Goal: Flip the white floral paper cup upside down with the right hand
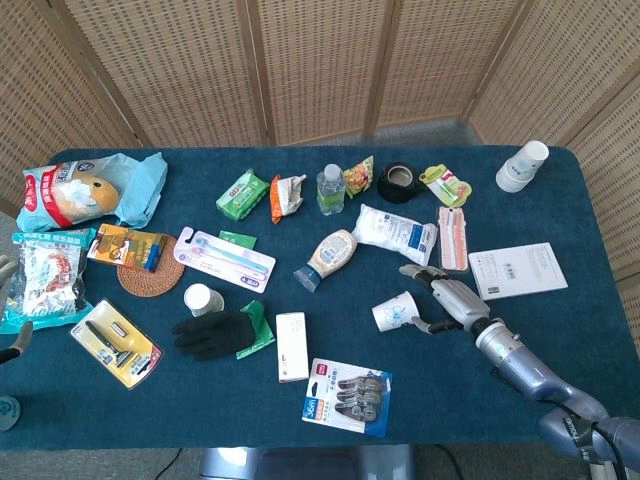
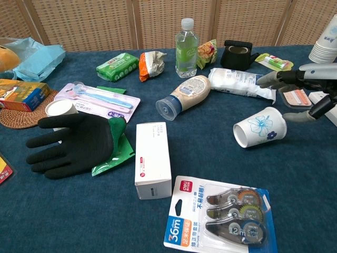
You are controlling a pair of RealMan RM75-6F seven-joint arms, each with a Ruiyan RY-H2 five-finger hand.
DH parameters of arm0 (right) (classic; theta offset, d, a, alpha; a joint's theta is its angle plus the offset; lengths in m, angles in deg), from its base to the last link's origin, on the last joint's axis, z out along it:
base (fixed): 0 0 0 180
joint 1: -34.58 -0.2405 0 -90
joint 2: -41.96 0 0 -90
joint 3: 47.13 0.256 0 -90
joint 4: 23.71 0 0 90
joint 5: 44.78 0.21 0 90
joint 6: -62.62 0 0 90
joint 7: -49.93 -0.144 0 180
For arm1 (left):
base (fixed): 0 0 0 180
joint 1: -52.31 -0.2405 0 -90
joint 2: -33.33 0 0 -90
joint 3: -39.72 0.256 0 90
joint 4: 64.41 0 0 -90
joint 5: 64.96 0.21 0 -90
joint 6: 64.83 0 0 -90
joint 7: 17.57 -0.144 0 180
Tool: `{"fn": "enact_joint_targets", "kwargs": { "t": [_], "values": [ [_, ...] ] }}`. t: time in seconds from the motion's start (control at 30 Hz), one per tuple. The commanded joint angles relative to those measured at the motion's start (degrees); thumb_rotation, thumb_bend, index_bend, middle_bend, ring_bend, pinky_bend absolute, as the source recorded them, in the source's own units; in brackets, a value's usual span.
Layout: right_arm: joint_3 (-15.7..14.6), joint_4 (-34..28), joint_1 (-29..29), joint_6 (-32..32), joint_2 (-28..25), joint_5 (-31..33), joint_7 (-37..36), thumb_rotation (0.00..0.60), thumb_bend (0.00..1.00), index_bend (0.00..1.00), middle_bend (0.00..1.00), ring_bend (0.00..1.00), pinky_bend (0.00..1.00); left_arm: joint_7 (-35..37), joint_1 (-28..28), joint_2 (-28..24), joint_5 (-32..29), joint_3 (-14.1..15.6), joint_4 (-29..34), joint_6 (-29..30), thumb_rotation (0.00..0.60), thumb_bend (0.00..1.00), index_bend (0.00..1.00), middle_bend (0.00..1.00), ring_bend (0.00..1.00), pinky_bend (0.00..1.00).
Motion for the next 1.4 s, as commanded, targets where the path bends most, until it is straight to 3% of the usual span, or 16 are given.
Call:
{"fn": "enact_joint_targets", "kwargs": {
  "t": [0.03,0.33,0.53,0.73,1.03,1.4],
  "values": [
    [-0.09,-6.22,1.53,-3.94,-2.16,3.68,19.43,0.6,0.43,0.0,0.0,0.0,0.0,0.05,0.08,0.04,0.02,-0.01,-0.04,-0.09,0.6,0.47,0.03,0.06,0.02,0.0],
    [-1.29,-17.47,2.06,-8.28,-1.37,12.17,49.55,0.6,0.43,0.0,0.0,0.0,0.0,0.18,0.22,0.04,-0.26,-0.13,-0.26,-0.36,0.6,0.47,0.03,0.06,0.02,0.0],
    [-1.83,-20.51,0.6,-10.31,2.24,19.94,64.87,0.6,0.43,0.0,0.0,0.0,0.0,0.45,0.42,0.33,-0.06,-0.06,-0.61,-0.64,0.6,0.47,0.03,0.06,0.02,0.0],
    [-2.04,-20.12,-0.83,-12.31,5.7,25.12,72.33,0.6,0.43,0.0,0.0,0.0,0.0,0.98,0.28,0.33,-0.27,-0.08,-1.07,-0.53,0.6,0.47,0.03,0.06,0.02,0.0],
    [-1.99,-19.1,-2.98,-14.13,8.93,29.95,78.04,0.6,0.43,0.0,0.0,0.0,0.0,1.69,0.3,0.59,-0.23,-0.03,-1.55,-0.65,0.6,0.47,0.03,0.06,0.02,0.0],
    [-3.76,-17.3,-3.63,-17.63,10.91,30.55,82.61,0.6,0.43,0.03,0.0,0.0,0.0,2.36,0.09,0.73,-0.25,0.08,-2.07,-0.52,0.6,0.47,0.03,0.06,0.02,0.0]
  ]
}}
